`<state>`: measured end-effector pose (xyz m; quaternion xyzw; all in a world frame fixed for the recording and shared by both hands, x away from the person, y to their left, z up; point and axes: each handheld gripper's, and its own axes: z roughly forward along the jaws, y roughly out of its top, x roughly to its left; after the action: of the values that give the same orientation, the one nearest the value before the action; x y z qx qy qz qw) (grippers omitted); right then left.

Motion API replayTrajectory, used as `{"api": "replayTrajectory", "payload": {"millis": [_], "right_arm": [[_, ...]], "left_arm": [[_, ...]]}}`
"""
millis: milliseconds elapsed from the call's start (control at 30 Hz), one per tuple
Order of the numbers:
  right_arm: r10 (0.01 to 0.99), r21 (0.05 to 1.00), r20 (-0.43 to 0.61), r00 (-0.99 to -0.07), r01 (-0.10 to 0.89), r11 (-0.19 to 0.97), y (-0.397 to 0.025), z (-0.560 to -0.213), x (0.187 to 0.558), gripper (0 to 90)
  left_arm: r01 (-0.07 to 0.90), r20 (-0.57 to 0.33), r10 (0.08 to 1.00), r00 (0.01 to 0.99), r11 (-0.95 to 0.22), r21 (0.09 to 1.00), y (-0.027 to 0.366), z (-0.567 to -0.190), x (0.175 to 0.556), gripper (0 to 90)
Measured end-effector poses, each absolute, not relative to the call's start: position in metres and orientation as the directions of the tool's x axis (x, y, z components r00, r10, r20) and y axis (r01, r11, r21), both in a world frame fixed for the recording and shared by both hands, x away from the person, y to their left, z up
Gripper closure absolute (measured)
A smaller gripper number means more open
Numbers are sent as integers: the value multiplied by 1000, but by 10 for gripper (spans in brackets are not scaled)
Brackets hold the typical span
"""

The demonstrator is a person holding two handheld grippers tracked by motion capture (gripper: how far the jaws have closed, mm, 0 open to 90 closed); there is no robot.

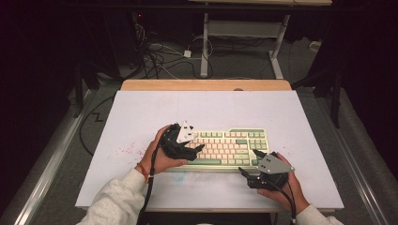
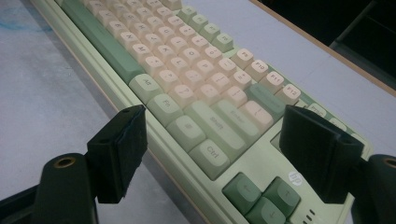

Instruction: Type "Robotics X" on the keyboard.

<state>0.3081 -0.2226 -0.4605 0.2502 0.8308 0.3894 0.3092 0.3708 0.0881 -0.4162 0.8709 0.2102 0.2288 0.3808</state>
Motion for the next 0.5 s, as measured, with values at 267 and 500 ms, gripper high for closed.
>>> {"api": "replayTrajectory", "payload": {"millis": [267, 500], "right_arm": [[657, 804, -318, -683, 173, 569, -224, -459, 308, 234], [661, 808, -315, -681, 173, 563, -225, -458, 308, 234]], "left_arm": [[123, 291, 525, 800, -618, 776, 94, -413, 359, 202], [99, 335, 521, 785, -640, 762, 100, -416, 352, 202]]}}
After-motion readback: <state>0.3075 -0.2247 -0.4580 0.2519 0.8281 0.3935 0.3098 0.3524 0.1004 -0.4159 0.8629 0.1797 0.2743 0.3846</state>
